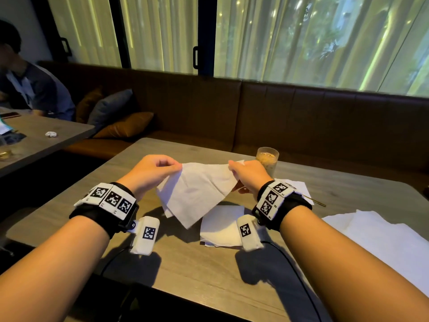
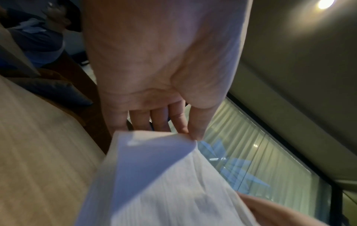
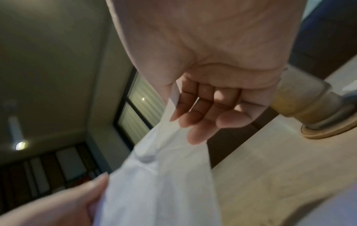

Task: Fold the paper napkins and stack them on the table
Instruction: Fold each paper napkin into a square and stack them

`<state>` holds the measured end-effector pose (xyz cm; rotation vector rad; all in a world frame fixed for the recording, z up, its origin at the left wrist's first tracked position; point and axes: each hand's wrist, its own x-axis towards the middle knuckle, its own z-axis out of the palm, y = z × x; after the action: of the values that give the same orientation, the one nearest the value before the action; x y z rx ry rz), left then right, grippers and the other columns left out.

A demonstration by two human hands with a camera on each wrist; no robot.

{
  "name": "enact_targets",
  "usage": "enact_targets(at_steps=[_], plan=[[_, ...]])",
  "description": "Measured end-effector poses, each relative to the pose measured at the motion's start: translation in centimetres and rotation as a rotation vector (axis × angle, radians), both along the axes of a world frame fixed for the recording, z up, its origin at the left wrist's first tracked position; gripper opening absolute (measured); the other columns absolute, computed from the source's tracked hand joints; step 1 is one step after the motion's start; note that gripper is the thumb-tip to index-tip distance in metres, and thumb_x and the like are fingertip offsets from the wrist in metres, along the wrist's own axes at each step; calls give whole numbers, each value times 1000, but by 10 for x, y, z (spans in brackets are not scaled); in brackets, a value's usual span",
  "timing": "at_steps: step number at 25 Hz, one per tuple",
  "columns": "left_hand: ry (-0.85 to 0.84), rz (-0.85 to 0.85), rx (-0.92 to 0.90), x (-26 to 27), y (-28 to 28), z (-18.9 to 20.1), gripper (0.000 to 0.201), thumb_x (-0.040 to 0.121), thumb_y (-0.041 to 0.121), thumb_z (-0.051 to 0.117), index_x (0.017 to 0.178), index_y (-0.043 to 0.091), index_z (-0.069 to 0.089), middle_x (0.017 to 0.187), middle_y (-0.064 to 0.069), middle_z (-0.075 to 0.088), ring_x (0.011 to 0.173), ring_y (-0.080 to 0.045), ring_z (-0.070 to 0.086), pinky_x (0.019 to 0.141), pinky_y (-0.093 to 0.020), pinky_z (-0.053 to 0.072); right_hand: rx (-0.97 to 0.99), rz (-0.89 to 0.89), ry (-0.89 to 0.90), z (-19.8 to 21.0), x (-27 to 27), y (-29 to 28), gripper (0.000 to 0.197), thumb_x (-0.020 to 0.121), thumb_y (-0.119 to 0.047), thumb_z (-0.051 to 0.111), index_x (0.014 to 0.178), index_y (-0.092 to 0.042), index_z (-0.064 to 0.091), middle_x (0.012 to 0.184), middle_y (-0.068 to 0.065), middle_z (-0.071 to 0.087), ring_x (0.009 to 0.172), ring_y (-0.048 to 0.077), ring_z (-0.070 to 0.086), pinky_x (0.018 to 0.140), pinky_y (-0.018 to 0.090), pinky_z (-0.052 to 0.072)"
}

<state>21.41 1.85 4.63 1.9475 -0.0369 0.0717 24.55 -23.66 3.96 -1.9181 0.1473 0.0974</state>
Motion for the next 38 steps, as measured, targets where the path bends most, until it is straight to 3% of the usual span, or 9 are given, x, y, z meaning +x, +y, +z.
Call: enact_targets(at_steps=[6,10,16,19,22,27,32,34,38], plan=[[167,-112,-76,-3,-16,3,40,104,49,49,91,17,68,109,-1,80,111,-23,72,108,-50,49,376,128,55,44,-4,-17,27,89,-36,68,98,-11,69,90,12,65,84,26,67,74,36,53],[341,-244,-241,-1,-28,1,67,93,77,39,133,27,60,127,-5,72,123,-27,64,115,-54,41,287,463,198,88,-30,-17,42,95,-39,63,125,-9,62,111,19,67,103,32,65,88,39,53],[580,-658,-614,-6,-48,-27,114,69,96,43,159,27,33,155,-14,51,145,-36,46,122,-61,26,199,535,73,115,-42,-23,28,98,-30,60,114,-7,63,100,14,69,88,23,69,76,32,57],[651,-797,-835,-13,-46,-32,116,71,89,53,160,17,31,164,-24,31,152,-43,30,125,-64,13,180,499,58,110,-36,-39,25,96,-26,63,112,-8,66,104,18,65,94,30,64,84,38,53],[679,-881,-921,-19,-46,-33,113,76,81,61,161,15,28,165,-21,31,154,-41,26,127,-61,3,190,447,73,105,-34,-52,17,93,-26,65,101,-11,70,102,17,67,98,33,63,90,44,50],[699,-946,-866,-34,-69,-36,107,83,81,47,161,9,29,166,-22,26,148,-38,37,126,-56,20,207,430,101,110,-35,-57,21,94,-34,63,103,-15,67,99,13,73,98,30,68,97,47,49],[466,-648,-744,-34,-74,-26,66,72,41,88,131,16,70,133,-12,68,123,-28,63,110,-49,46,190,408,100,106,-29,-65,34,96,-32,60,121,-11,66,113,17,72,103,32,69,98,47,50],[375,-509,-639,-26,-66,-17,46,80,31,81,125,22,75,129,-6,73,117,-22,68,96,-42,57,208,380,102,98,-25,-72,33,97,-28,58,121,-7,67,114,18,71,103,31,69,96,46,51],[297,-310,-500,-6,-49,-6,48,97,17,66,143,25,58,132,-7,71,122,-27,67,95,-47,57,168,277,111,81,-23,-84,25,99,-27,59,114,-9,68,114,19,71,101,30,70,93,43,54]])
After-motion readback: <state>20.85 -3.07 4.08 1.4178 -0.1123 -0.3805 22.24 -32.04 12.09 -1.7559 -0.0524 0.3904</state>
